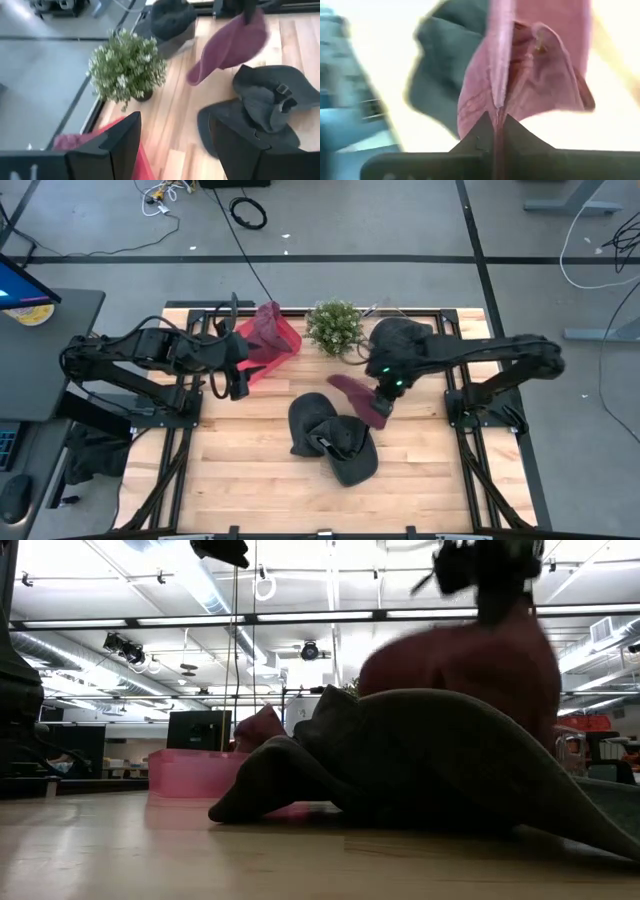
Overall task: Pick & Place hat
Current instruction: Put the red cap into the red bin
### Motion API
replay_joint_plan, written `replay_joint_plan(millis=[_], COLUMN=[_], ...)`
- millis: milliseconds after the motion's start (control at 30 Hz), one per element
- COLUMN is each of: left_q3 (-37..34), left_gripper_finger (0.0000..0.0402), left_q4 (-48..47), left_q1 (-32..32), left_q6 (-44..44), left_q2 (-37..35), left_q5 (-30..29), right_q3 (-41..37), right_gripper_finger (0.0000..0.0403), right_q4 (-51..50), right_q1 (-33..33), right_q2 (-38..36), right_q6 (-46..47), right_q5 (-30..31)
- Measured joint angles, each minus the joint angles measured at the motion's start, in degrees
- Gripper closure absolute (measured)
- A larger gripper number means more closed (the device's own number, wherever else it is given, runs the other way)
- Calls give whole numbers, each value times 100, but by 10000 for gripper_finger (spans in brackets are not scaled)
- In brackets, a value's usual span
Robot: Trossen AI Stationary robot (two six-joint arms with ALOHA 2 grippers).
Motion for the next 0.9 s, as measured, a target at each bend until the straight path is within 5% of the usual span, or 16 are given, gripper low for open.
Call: replay_joint_plan(millis=[200, 400, 900], left_q3=[0, 0, 0], left_gripper_finger=[165, 165, 165], left_q4=[655, 1521, 2929], left_q1=[0, 0, 633], left_q6=[485, 710, -525], left_q2=[0, 0, 16], left_q5=[-181, -101, 2276], right_q3=[70, 70, 70], right_gripper_finger=[396, 397, 397], right_q4=[691, 1891, 5311], right_q1=[3, 3, 3], right_q2=[-900, -1371, -1147], right_q6=[465, 726, 1019], right_q5=[-1011, -1342, -2867])
